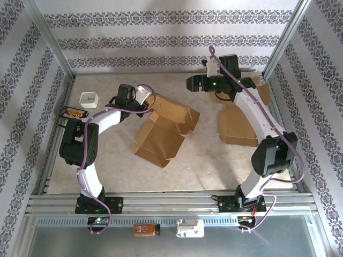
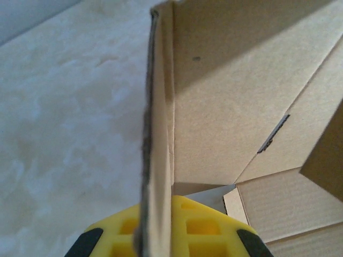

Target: Fold the paper box

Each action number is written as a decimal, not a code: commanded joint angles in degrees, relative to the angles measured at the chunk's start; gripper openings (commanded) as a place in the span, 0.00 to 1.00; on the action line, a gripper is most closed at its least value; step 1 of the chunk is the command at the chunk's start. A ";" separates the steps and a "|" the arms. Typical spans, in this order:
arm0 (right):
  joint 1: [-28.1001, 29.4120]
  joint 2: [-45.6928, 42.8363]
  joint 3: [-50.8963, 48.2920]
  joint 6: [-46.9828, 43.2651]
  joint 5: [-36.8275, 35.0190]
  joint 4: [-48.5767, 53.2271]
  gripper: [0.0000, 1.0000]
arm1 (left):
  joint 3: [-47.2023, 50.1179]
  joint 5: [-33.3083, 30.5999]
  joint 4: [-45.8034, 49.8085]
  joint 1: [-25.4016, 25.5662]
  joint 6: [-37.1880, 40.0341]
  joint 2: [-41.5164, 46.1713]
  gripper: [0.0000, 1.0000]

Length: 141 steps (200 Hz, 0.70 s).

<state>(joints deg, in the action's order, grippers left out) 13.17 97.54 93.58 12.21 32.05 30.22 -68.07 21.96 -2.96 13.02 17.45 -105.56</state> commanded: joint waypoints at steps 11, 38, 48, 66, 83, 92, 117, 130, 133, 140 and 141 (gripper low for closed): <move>-0.25 3.88 -2.43 6.92 10.19 -1.73 0.81 | 0.67 2.19 -5.31 0.94 1.35 -0.86 0.00; 0.56 7.19 -3.84 8.70 11.73 -3.89 0.80 | 0.88 1.73 -5.04 1.17 1.44 -0.92 0.00; 1.20 8.07 -4.00 8.34 11.54 -3.93 0.79 | 1.02 1.74 -5.04 1.29 1.48 -0.90 0.00; 2.01 9.10 -5.23 8.00 11.21 -5.38 0.77 | 1.18 1.68 -5.11 1.58 1.28 -1.02 0.00; 2.76 10.13 -6.46 8.81 10.90 -6.55 0.71 | 1.27 1.57 -5.21 2.12 1.10 -1.03 0.00; 3.29 10.70 -6.79 8.91 10.65 -6.62 0.68 | 1.19 1.36 -5.14 2.35 1.18 -1.12 0.00; 4.98 11.09 -7.88 8.67 8.09 -7.06 0.65 | 1.26 0.86 -4.96 2.85 1.02 -1.21 0.00; 5.61 11.26 -8.06 8.34 6.62 -7.07 0.64 | 1.36 0.50 -4.78 3.13 0.77 -1.07 0.00; 5.78 11.35 -8.06 8.28 6.19 -7.01 0.64 | 1.36 0.48 -4.84 3.15 0.72 -1.00 0.00; 6.21 11.37 -8.06 7.65 4.82 -6.64 0.64 | 1.59 0.31 -4.86 3.23 0.51 -0.81 0.00; 6.32 11.36 -8.06 7.57 4.66 -6.56 0.64 | 1.61 0.29 -4.86 3.24 0.49 -0.80 0.00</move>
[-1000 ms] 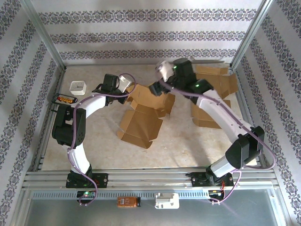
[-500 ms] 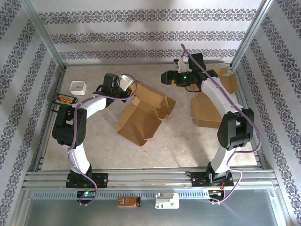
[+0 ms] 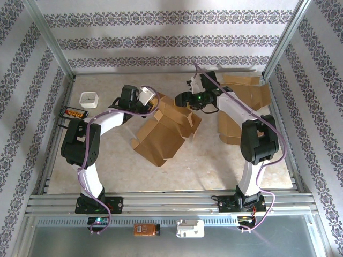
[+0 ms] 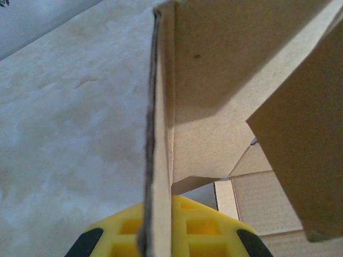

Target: Fold the paper box

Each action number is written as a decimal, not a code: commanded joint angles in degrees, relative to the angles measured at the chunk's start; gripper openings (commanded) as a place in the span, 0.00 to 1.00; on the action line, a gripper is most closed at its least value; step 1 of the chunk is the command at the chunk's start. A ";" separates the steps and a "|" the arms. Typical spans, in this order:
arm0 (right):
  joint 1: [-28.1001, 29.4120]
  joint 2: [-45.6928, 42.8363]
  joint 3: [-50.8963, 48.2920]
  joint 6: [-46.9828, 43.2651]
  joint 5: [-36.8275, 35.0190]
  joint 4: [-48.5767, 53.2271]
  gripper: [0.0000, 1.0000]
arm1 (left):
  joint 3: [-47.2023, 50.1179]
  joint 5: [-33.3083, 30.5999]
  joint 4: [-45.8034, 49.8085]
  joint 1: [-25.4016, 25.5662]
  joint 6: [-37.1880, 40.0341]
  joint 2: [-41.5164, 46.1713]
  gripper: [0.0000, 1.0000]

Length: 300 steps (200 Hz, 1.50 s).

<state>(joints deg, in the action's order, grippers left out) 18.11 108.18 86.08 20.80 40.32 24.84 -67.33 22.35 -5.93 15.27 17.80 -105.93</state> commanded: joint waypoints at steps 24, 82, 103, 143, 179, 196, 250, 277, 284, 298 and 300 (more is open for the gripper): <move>2.64 0.89 -0.40 -2.88 -8.42 0.32 0.63 | 1.28 -0.11 -1.24 1.21 -1.01 0.13 0.00; 4.23 -0.41 -1.59 -3.56 -13.72 -0.08 0.61 | 1.52 1.07 1.01 1.97 -11.85 1.93 0.00; 5.15 -1.12 -2.26 -4.42 -16.03 -0.45 0.57 | 1.57 1.29 1.29 2.18 -16.52 3.32 0.00; 6.87 -2.86 -3.36 -5.54 -20.41 -0.91 0.54 | 1.02 0.40 4.12 2.22 -22.51 5.70 0.00; 7.42 -3.92 -4.16 -6.03 -22.14 -1.22 0.54 | 1.22 1.85 2.80 2.22 -20.65 6.27 0.00; 7.51 -4.37 -4.50 -6.21 -23.04 -1.11 0.54 | -2.58 0.40 9.18 2.14 -20.57 5.11 0.00; 7.84 -5.44 -5.14 -6.73 -24.76 -1.12 0.54 | -4.72 4.27 10.47 2.21 -27.49 5.10 0.00; 8.28 -5.78 -5.70 -6.91 -25.12 -1.10 0.54 | -5.25 4.44 11.53 2.15 -30.20 4.92 0.00; 8.51 -5.87 -5.91 -7.12 -25.34 -1.24 0.54 | -4.83 4.72 11.10 2.22 -31.43 4.95 0.00; 9.11 -5.96 -6.45 -7.50 -26.05 -1.43 0.54 | -3.87 5.06 10.12 2.18 -34.98 4.86 0.00; 9.22 -5.92 -6.45 -7.59 -26.18 -1.48 0.54 | -3.75 5.05 9.93 2.17 -35.50 4.88 0.00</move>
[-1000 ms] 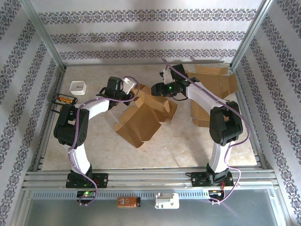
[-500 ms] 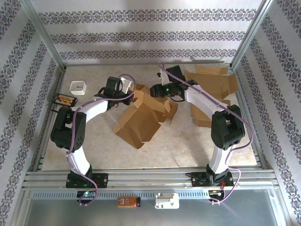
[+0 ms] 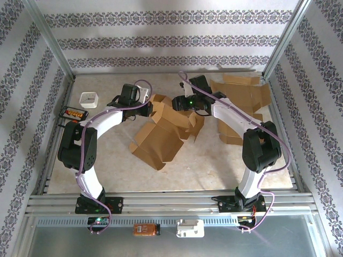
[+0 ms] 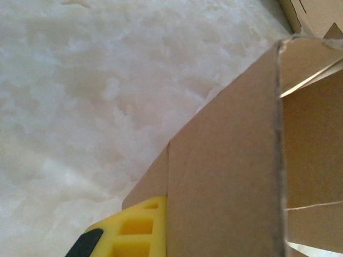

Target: Fold the paper box

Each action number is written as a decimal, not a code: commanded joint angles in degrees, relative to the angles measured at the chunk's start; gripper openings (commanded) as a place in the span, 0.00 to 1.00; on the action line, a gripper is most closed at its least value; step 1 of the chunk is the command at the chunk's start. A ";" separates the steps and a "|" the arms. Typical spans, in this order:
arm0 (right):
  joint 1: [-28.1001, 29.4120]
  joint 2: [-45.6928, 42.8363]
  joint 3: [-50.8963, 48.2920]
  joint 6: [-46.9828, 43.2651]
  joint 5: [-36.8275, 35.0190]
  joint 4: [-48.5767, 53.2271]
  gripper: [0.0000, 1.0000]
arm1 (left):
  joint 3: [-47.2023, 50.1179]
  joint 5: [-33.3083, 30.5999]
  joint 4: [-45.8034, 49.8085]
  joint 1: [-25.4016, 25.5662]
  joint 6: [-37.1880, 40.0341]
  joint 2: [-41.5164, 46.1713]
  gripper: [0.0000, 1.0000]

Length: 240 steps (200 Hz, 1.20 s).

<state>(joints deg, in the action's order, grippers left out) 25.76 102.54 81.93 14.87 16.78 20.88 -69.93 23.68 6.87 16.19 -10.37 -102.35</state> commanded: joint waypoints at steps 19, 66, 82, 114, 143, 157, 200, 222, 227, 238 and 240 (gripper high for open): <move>2.26 -0.15 -2.65 -2.10 -3.45 2.32 0.53 | 1.32 4.51 -6.76 1.24 -12.79 0.93 0.00; 4.15 0.09 -3.92 -3.23 -7.64 1.71 0.51 | 7.56 7.18 -18.49 1.44 -23.74 1.62 0.00; 5.19 0.12 -4.31 -3.96 -9.69 1.70 0.51 | 10.06 6.27 -20.41 1.65 -24.47 2.72 0.00; 7.46 -0.36 -5.41 -5.88 -15.16 1.75 0.51 | 15.75 3.15 -21.50 2.61 -21.44 6.52 0.00; 8.64 -1.35 -6.73 -6.95 -17.43 0.67 0.52 | 18.86 0.76 -18.75 4.49 -17.51 8.87 0.04; 8.80 -1.87 -7.11 -6.98 -18.30 0.39 0.52 | 20.00 -0.29 -18.26 5.50 -16.52 9.48 0.09; 9.48 -3.18 -7.92 -8.42 -19.97 0.23 0.52 | 23.64 -1.44 -19.06 5.99 -15.20 12.53 0.21; 9.88 -3.53 -8.41 -8.75 -19.72 0.39 0.53 | 25.77 -2.15 -19.27 6.01 -12.96 16.09 0.39; 10.00 -3.60 -8.60 -9.04 -19.75 0.34 0.53 | 26.18 -2.19 -19.27 6.08 -12.35 17.03 0.42; 10.21 -3.68 -8.87 -9.48 -19.81 0.21 0.53 | 27.38 -2.60 -19.06 6.05 -10.87 19.56 0.47; 10.26 -3.78 -8.93 -9.61 -19.86 0.32 0.53 | 27.50 -2.59 -18.97 6.05 -10.54 20.04 0.48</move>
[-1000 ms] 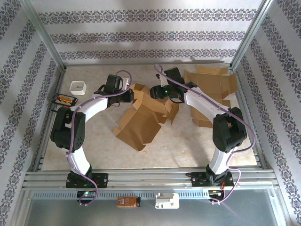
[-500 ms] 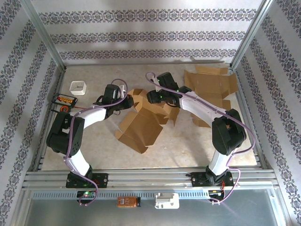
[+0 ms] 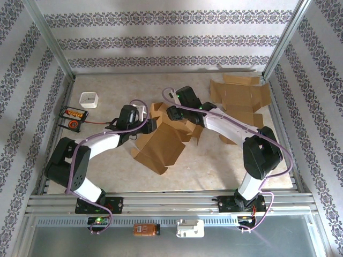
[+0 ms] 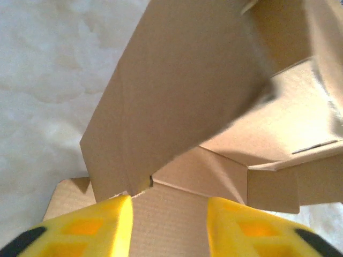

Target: Fold the paper box

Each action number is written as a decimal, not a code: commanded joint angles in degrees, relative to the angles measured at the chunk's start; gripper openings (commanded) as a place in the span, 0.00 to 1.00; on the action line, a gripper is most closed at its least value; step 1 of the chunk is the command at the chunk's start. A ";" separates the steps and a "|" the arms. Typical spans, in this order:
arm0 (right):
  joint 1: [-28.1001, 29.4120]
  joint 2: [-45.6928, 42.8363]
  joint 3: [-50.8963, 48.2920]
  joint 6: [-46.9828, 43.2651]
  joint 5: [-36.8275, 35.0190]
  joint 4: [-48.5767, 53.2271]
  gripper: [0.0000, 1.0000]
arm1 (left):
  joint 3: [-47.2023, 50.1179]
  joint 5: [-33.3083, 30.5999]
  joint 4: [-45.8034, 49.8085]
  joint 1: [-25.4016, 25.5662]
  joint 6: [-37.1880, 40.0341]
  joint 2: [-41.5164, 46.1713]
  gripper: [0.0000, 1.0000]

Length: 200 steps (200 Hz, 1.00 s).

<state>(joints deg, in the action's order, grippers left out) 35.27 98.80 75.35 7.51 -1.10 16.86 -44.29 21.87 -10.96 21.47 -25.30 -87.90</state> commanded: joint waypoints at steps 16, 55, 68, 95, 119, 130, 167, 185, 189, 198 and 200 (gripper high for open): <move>0.95 -0.31 -2.82 -2.97 -2.49 4.26 0.53 | 3.08 -1.79 0.50 0.69 7.26 10.00 0.53; 1.07 -1.46 -3.89 -4.12 -2.50 4.30 0.54 | -1.00 -14.85 13.60 -0.64 14.80 18.66 0.58; 1.11 -1.82 -4.15 -4.26 -1.95 4.18 0.54 | -3.48 -17.12 16.85 -2.15 19.44 18.11 0.59; 1.21 -1.60 -4.07 -4.72 -0.52 4.31 0.54 | -7.89 -16.16 19.57 -5.37 34.05 12.03 0.59; 1.07 -1.21 -3.99 -4.87 0.60 4.16 0.54 | -13.08 -6.99 22.45 -7.95 44.43 3.55 0.59; 1.04 -1.08 -3.90 -4.87 1.09 4.14 0.55 | -16.62 -0.90 25.42 -9.22 48.77 -0.69 0.59; -0.18 0.06 -2.98 -4.30 4.61 4.41 0.55 | -24.69 3.81 29.48 -9.53 56.21 -9.72 0.60; -1.20 1.00 -1.86 -3.20 7.14 4.65 0.54 | -26.01 8.29 29.77 -9.48 58.19 -11.20 0.61; -1.31 1.16 -1.57 -3.10 7.47 4.82 0.54 | -26.15 9.26 29.85 -9.44 58.46 -11.44 0.61; -1.59 1.37 -1.12 -2.90 8.14 4.93 0.55 | -26.44 10.97 29.86 -9.50 58.79 -11.91 0.61; -1.60 1.43 -1.05 -2.89 8.38 4.93 0.54 | -26.52 11.24 29.86 -9.52 58.79 -12.05 0.61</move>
<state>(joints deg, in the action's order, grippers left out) 34.74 97.60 73.49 4.27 3.66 16.56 -68.36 25.08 16.01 12.25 27.59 -99.13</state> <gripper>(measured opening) 0.545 0.607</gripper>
